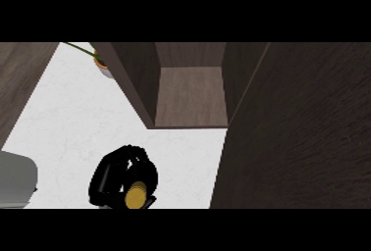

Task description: Pick up the wine, place it into the cabinet and close the cabinet

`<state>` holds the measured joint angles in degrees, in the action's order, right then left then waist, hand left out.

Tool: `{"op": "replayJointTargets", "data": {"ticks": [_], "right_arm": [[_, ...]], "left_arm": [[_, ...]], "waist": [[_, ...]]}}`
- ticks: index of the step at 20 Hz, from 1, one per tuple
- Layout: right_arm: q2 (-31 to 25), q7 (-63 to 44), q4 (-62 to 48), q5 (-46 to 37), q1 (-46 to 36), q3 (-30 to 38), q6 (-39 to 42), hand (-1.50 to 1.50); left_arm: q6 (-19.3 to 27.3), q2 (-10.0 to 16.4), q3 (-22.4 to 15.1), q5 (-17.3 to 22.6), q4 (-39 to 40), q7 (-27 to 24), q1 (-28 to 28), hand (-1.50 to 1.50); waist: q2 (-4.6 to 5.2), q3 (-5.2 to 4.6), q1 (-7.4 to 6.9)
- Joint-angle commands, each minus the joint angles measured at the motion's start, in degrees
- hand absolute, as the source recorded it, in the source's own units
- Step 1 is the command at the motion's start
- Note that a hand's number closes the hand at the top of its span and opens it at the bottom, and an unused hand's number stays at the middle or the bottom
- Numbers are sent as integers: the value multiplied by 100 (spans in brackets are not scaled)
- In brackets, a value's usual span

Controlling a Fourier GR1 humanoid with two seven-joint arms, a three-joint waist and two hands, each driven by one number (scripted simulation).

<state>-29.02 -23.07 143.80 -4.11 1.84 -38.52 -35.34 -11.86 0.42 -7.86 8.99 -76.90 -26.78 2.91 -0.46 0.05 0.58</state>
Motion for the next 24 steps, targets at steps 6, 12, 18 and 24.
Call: {"op": "replayJointTargets", "data": {"ticks": [6, 12, 18, 24], "right_arm": [[-242, -182, 1107, -294, 449, -148, -24, -150], [-540, -415, 1476, -1, 602, 186, 69, -150], [-442, 395, 1038, 210, 814, 142, 171, -150], [-419, 11, 1223, -72, 652, 58, 41, -150]], "left_arm": [[1665, -42, -1169, -134, -1342, 774, 185, 150], [2027, 63, -818, -186, -991, 874, -526, 150], [2680, -41, -955, -271, -41, 935, -1552, 150], [2438, -23, -638, -279, 615, 840, -2109, 150]], "waist": [[3, -4, 8], [16, -8, 28], [40, -3, 54], [37, -12, 51]]}}
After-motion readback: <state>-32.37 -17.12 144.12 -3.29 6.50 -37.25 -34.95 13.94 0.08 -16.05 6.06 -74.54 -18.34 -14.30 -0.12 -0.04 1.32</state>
